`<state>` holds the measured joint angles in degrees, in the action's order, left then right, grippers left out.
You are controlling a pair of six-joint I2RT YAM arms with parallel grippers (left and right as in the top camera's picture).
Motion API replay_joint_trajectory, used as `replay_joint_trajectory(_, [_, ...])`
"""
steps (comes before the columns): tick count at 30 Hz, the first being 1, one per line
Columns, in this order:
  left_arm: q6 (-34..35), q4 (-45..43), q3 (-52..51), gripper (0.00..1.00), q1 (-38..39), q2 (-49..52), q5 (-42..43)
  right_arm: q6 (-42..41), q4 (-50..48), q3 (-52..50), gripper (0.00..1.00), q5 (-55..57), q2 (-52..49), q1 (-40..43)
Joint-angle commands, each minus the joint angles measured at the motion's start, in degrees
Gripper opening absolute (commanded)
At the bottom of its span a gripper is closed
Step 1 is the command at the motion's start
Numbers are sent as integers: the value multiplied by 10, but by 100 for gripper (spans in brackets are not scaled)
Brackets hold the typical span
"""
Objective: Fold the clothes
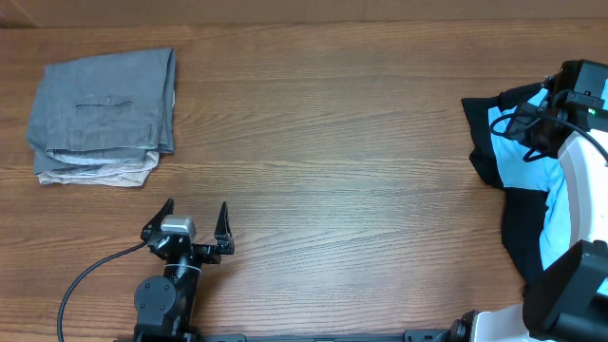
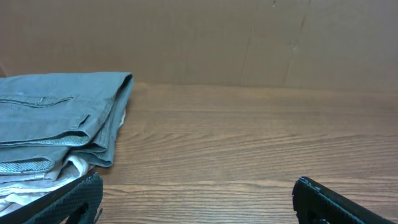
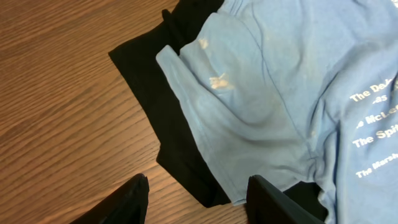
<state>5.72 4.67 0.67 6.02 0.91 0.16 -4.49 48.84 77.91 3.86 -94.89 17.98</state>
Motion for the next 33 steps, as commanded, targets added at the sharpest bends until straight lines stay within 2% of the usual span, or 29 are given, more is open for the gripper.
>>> replay_joint_trajectory(1, [-10,-2,-3,100,4,-7,-6,-2,-2,19,56,-10,-4,2])
replay_joint_trajectory(33, [-10,-2,-3,100,4,-7,-6,-2,-1,19,55,-25,-4,2])
